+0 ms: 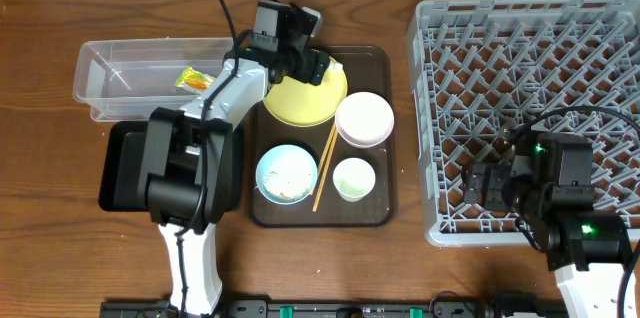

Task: Sort waste into correct bins and load items into the dishwasher rack
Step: 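Tip the yellow plate over the clear bin to dump wrapper and tissue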

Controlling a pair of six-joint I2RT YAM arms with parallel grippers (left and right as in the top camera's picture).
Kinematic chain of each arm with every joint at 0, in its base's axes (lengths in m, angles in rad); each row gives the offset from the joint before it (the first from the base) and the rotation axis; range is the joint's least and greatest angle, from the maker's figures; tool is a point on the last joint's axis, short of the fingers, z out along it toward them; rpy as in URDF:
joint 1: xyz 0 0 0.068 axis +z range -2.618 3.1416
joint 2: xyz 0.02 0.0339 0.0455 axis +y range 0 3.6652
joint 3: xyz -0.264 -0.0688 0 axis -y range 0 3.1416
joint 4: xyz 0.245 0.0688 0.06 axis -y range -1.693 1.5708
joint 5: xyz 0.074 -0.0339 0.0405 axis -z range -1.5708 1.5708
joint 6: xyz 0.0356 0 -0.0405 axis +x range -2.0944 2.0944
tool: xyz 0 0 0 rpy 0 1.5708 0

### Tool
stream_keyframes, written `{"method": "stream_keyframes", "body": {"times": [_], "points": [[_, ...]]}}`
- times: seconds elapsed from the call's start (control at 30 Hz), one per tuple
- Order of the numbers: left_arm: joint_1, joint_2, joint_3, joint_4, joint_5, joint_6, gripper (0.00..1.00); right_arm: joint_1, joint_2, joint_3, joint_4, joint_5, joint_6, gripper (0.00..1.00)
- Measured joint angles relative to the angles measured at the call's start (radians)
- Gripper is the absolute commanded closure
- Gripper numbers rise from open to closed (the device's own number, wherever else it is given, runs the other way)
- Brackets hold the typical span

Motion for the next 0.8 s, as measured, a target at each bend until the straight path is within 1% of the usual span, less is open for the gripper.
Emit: {"method": "stream_keyframes", "body": {"times": [0.13,0.27,0.3,0.4,0.43,0.47,0.53,0.6,0.8], "points": [[0.0,0.038,0.0,0.011,0.002,0.0,0.13,0.0,0.0,0.0,0.0,0.0,0.0,0.01],[0.0,0.063,0.0,0.011,0.003,0.0,0.19,0.0,0.0,0.0,0.0,0.0,0.0,0.01],[0.0,0.069,0.0,0.005,0.003,0.0,0.22,0.0,0.0,0.0,0.0,0.0,0.0,0.01],[0.0,0.074,0.0,-0.004,0.003,-0.005,0.4,0.0,0.0,0.0,0.0,0.0,0.0,0.01],[0.0,0.074,0.0,-0.006,0.004,-0.005,0.49,0.0,0.0,0.0,0.0,0.0,0.0,0.01],[0.0,0.074,0.0,-0.008,0.003,-0.011,0.54,0.0,0.0,0.0,0.0,0.0,0.0,0.01],[0.0,0.074,0.0,-0.015,0.002,-0.008,0.56,0.0,0.0,0.0,0.0,0.0,0.0,0.01],[0.0,0.074,0.0,-0.019,0.003,-0.006,0.66,0.0,0.0,0.0,0.0,0.0,0.0,0.01],[0.0,0.074,0.0,-0.044,0.004,-0.013,0.79,0.0,0.0,0.0,0.0,0.0,0.0,0.01]]}}
